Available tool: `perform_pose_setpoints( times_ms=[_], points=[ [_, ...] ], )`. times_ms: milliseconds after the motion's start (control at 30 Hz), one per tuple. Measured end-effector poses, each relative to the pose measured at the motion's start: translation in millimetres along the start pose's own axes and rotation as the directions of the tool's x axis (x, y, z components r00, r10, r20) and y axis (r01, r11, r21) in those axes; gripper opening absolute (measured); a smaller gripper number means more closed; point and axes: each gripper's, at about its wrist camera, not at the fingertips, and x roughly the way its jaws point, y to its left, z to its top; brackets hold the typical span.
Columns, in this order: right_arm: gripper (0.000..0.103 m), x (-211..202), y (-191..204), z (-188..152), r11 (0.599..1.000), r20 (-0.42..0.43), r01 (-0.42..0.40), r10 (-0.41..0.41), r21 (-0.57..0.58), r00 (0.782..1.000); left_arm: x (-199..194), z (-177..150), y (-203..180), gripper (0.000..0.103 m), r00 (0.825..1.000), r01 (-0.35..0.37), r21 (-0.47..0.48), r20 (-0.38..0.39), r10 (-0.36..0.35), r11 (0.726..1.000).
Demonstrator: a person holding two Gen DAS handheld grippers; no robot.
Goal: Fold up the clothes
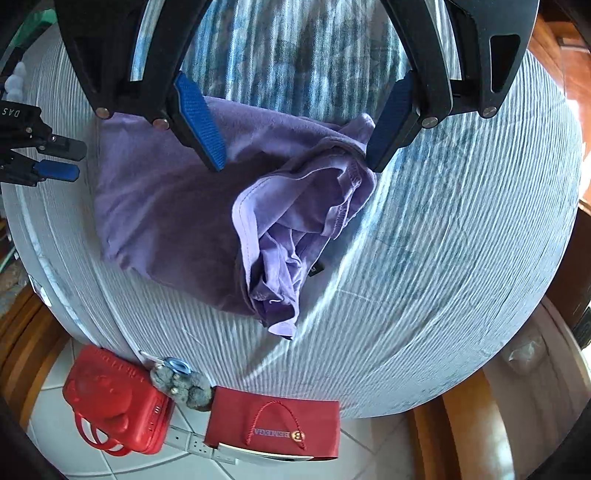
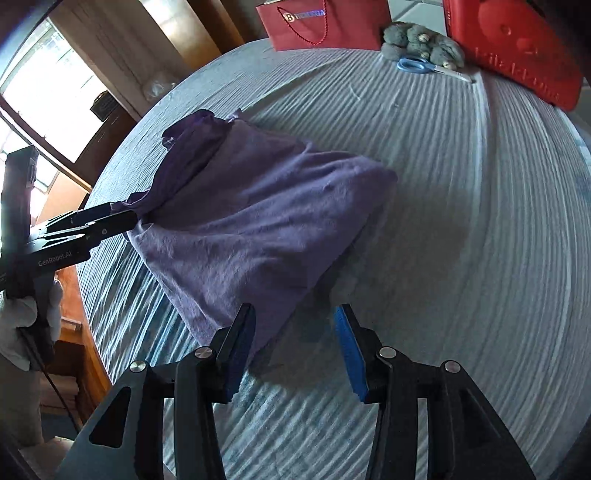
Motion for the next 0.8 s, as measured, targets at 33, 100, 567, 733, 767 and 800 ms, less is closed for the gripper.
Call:
perform_pose_setpoints(
  times_ms=[33,100,567,733,767,800],
  points=[
    [0.052,2.4,4.9,-4.1,0.999,0.007,0.016,-0.016,0.035,1.000,3.1,1.3,1.5,0.079,1.000,0.014,0.033,-0.004,-0.014,0.999],
    [0.053,6.6,16.6,-11.9,0.994,0.019,0.038,-0.040,0.104,0.999,7.6,2.0,5.9,0.079,0.999,0.043,0.085,-0.013,-0.042,0.995],
    [0.008,28.7,56.6,-28.8,0.928,0.002,0.213,-0.225,0.307,0.974,33.9,6.6,45.8,0.020,0.975,0.210,0.116,-0.101,-0.199,0.971],
    [0.017,18.4,54.8,-29.6,0.919,-0.012,0.237,-0.246,0.314,0.969,41.4,11.0,74.7,0.035,0.970,0.215,0.061,-0.128,-0.206,0.975],
    [0.019,14.5,56.2,-27.8,0.921,-0.011,0.245,-0.254,0.303,0.967,37.5,12.4,75.9,0.037,0.970,0.222,0.070,-0.121,-0.213,0.972],
    [0.020,6.1,58.3,-25.2,0.923,0.007,0.259,-0.272,0.285,0.962,29.9,16.1,73.7,0.038,0.970,0.230,0.087,-0.103,-0.221,0.969]
  ],
)
